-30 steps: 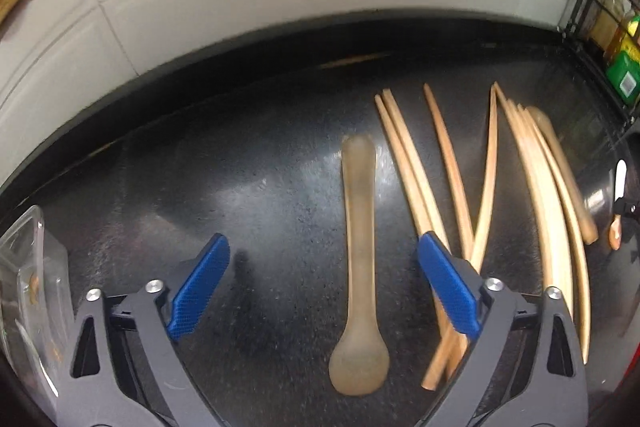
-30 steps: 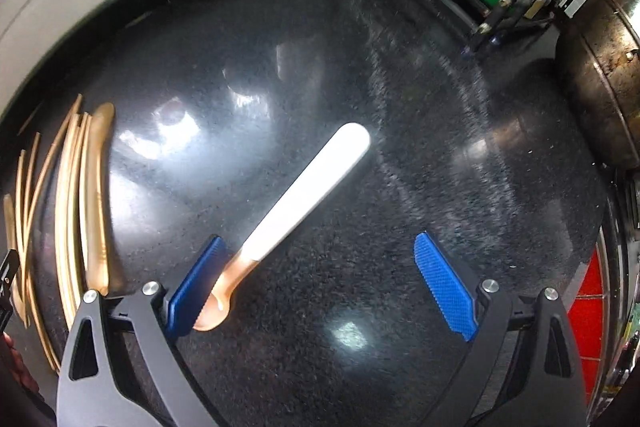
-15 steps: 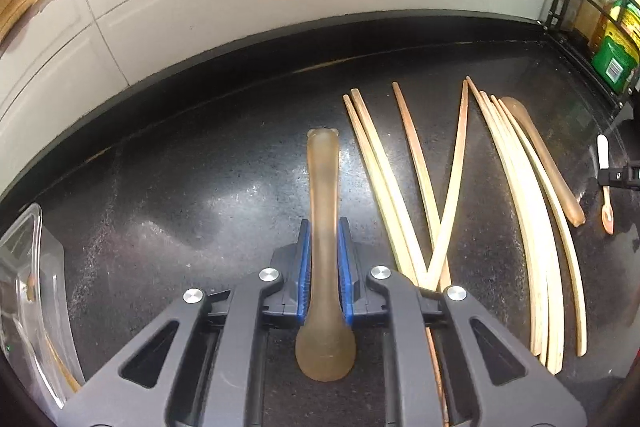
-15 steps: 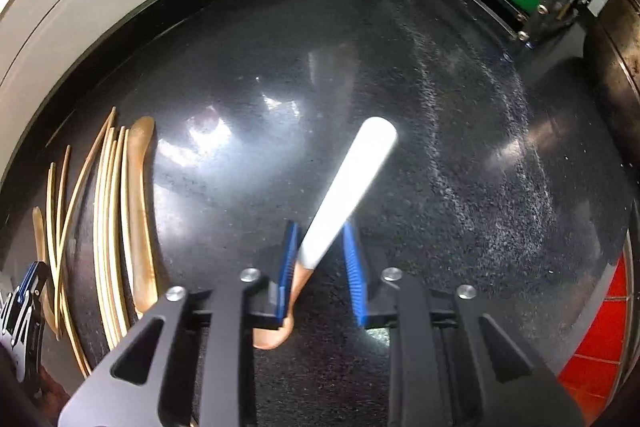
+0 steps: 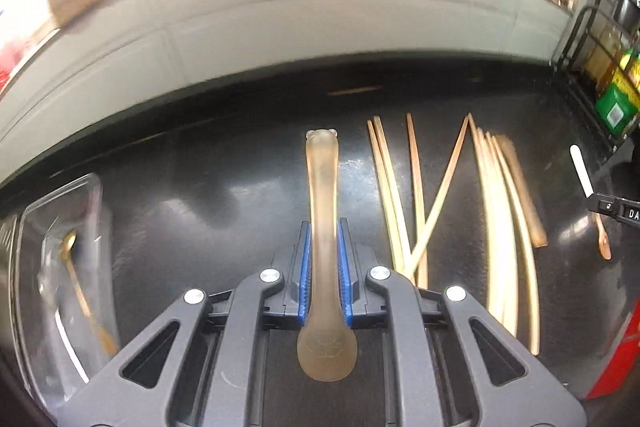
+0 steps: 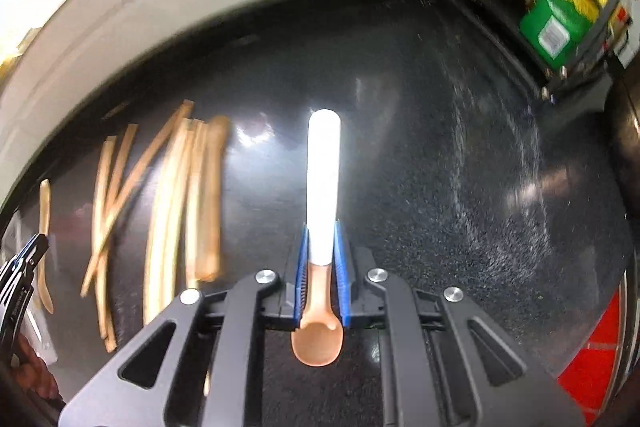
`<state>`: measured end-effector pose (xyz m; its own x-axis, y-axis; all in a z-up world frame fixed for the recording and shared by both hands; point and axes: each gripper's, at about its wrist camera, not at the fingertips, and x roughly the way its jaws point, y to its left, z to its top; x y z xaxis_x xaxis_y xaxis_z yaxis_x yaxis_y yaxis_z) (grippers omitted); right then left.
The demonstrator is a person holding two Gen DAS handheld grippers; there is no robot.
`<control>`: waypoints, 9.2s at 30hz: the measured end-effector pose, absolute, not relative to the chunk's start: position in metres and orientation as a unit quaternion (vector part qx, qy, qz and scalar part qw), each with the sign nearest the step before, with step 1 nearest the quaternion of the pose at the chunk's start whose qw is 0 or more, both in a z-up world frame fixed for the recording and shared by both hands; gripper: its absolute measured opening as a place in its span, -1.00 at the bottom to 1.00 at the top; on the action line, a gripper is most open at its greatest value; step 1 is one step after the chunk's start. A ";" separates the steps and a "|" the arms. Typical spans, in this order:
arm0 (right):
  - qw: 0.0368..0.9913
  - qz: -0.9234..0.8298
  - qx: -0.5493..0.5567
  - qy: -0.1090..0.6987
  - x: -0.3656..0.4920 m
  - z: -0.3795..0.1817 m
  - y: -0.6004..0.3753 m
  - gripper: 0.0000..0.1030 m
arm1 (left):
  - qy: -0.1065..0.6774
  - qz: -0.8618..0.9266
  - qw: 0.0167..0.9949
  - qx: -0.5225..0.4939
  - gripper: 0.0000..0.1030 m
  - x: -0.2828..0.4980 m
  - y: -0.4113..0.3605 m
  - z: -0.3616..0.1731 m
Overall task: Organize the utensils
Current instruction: 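Grasp the wooden spoon with the left tool while the right tool grasps the white-handled copper spoon, then carry the wooden spoon and copper spoon over the clear tray with both tools, then open both tools to drop the spoons into the clear tray, then move both tools back toward the bamboo chopsticks, then grasp a bamboo chopstick with the left tool while the right tool grasps the amber plastic spoon, then carry the chopstick and amber spoon over the clear tray with both tools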
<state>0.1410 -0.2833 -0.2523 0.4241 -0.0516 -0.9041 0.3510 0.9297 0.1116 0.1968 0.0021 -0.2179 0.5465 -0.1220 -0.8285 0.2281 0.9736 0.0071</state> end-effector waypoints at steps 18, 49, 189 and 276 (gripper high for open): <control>0.893 0.062 0.043 0.444 0.072 -0.115 -0.182 -0.73 | 0.445 -0.007 0.895 0.008 -0.77 0.092 0.029 -0.100; 0.843 0.323 -0.087 0.420 0.082 -0.081 0.088 -0.73 | 0.431 0.228 0.870 -0.071 -0.77 0.000 0.237 -0.092; 0.814 -0.051 0.044 0.577 0.215 -0.307 -0.238 0.39 | 0.496 -0.110 0.857 0.084 0.08 0.242 -0.007 -0.283; 0.800 0.345 -0.078 0.485 0.149 -0.123 0.165 -0.74 | 0.447 0.166 0.870 -0.129 -0.88 0.075 0.287 -0.120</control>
